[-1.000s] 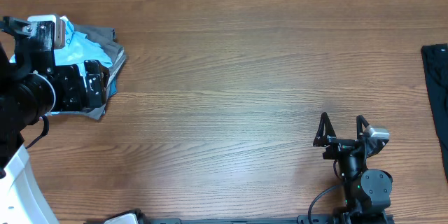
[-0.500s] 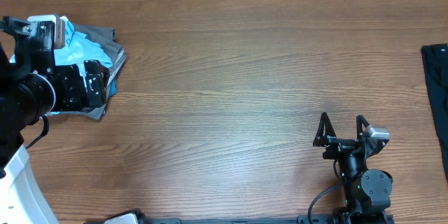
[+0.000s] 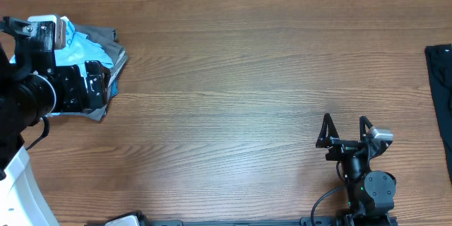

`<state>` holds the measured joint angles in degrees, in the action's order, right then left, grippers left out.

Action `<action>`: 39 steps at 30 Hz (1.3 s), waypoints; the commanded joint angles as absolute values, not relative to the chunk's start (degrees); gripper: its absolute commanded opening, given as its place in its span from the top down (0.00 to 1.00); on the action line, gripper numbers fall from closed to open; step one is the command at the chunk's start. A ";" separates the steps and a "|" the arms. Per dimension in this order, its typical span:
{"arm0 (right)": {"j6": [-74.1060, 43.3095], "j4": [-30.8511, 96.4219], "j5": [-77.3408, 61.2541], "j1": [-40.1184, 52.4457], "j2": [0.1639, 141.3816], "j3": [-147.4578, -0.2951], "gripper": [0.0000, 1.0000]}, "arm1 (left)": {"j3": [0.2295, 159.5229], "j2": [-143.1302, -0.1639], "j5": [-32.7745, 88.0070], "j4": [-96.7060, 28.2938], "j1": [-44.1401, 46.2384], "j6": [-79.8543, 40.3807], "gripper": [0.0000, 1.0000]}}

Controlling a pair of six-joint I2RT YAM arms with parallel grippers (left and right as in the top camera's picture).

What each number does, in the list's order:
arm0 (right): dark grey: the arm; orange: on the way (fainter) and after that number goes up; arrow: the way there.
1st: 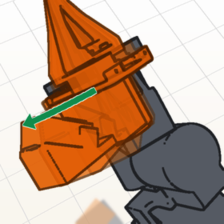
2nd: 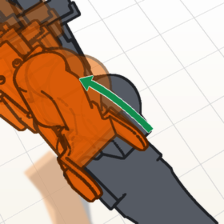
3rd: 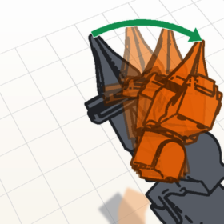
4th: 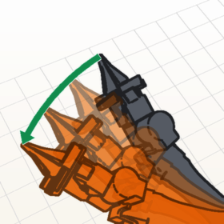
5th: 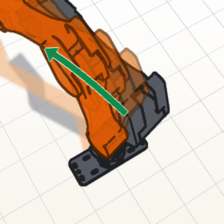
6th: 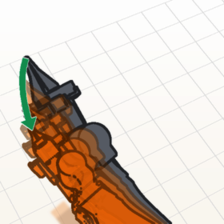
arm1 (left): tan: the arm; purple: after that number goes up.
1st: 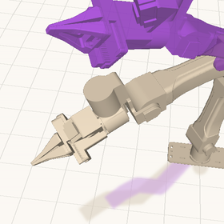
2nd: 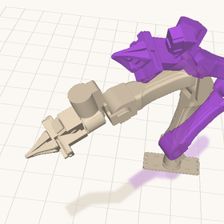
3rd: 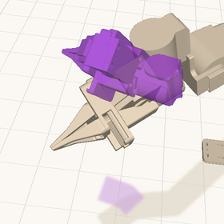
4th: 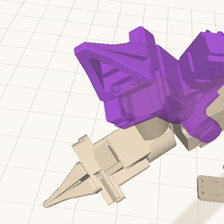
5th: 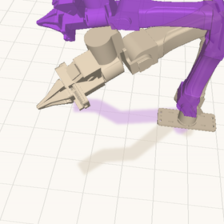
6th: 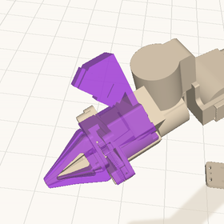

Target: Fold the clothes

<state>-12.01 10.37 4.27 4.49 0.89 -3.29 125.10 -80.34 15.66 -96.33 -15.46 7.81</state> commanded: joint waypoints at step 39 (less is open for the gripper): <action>-12.40 9.96 3.92 4.10 0.23 -2.96 0.00 | 34.57 -9.41 15.75 -24.29 1.10 10.70 0.00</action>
